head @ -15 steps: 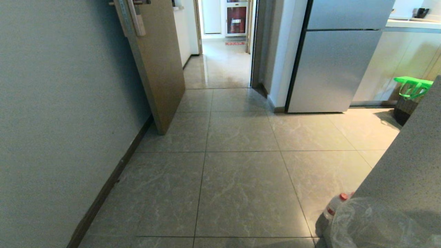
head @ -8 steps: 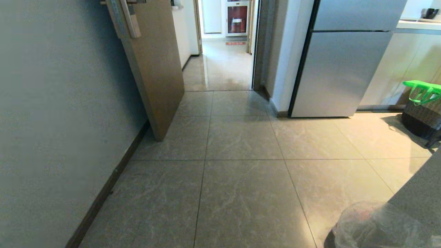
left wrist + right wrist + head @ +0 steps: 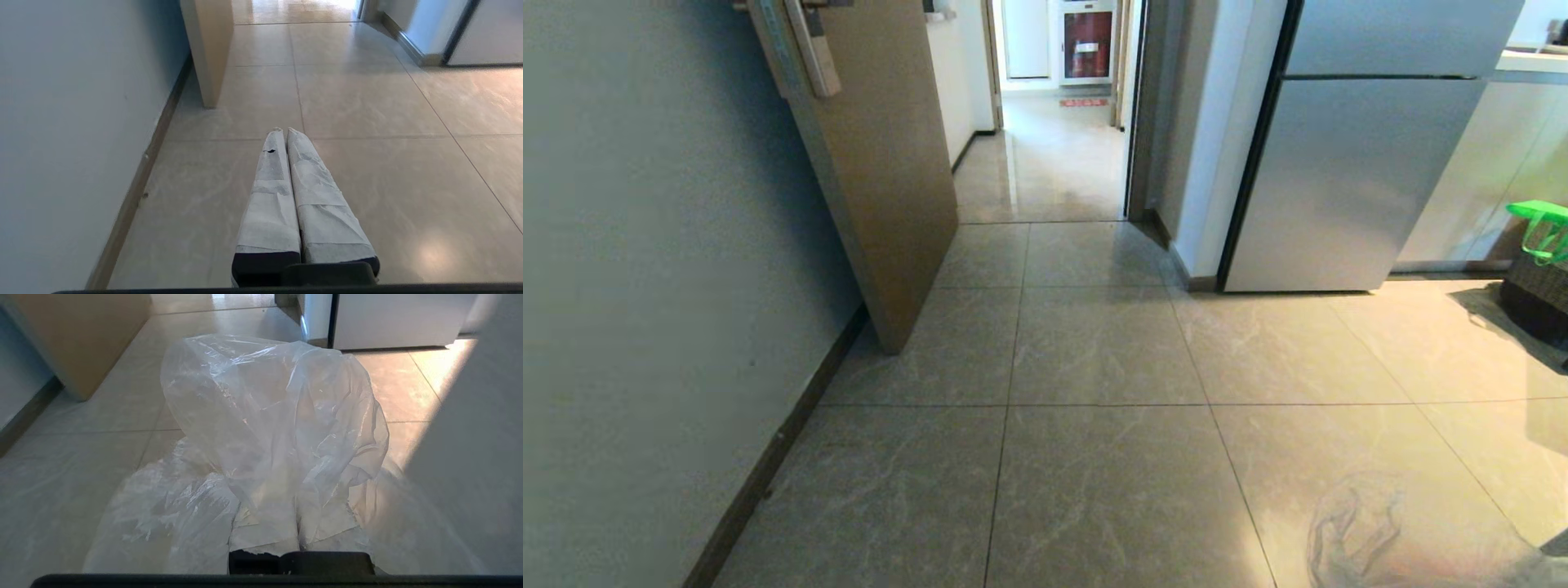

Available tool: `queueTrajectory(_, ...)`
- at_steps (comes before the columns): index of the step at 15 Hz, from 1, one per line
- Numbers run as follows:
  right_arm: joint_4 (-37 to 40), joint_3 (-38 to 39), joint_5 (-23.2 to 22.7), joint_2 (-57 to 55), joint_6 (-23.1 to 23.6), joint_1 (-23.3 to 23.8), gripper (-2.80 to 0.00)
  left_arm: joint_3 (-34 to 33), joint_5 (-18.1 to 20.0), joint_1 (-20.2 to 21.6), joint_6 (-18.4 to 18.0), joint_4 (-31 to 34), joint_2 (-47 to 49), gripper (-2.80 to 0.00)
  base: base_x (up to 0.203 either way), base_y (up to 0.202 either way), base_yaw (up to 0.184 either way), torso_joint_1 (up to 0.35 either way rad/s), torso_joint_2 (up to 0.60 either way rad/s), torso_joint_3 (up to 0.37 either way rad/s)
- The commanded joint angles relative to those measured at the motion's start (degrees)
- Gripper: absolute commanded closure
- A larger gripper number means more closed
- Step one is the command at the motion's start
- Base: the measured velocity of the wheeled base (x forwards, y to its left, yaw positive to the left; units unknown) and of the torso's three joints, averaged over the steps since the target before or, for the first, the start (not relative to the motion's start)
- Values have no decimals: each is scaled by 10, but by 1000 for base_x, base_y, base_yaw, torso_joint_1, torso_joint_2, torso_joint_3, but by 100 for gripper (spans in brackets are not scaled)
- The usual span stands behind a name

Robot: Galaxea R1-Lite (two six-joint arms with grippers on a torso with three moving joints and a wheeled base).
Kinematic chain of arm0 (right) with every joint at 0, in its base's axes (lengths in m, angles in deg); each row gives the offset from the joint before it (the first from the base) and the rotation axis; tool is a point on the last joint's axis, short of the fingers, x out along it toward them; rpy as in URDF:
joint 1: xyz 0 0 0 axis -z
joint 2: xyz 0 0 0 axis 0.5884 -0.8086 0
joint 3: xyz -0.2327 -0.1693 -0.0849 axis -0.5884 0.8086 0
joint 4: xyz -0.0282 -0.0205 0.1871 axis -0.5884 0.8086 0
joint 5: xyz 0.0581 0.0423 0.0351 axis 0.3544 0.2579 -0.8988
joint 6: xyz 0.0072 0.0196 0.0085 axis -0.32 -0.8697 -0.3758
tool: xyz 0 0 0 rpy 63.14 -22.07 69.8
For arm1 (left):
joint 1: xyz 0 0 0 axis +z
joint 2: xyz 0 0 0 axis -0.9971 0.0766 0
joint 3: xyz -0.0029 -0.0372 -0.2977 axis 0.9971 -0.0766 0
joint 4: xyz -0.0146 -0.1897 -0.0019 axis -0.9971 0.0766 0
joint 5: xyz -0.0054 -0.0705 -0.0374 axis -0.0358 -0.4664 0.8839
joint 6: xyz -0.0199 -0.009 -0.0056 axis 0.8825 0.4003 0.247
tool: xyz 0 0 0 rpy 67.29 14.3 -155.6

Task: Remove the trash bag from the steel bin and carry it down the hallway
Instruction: Put the trash bag at the door

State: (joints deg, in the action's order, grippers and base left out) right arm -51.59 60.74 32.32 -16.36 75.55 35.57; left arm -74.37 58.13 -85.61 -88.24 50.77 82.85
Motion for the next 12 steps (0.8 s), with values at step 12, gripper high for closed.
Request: queueTrajectory(12, 0, 2, 0, -1, 0, 0, 0, -1, 0, 0, 2, 0, 0, 0, 192, 0, 2, 2, 0, 2)
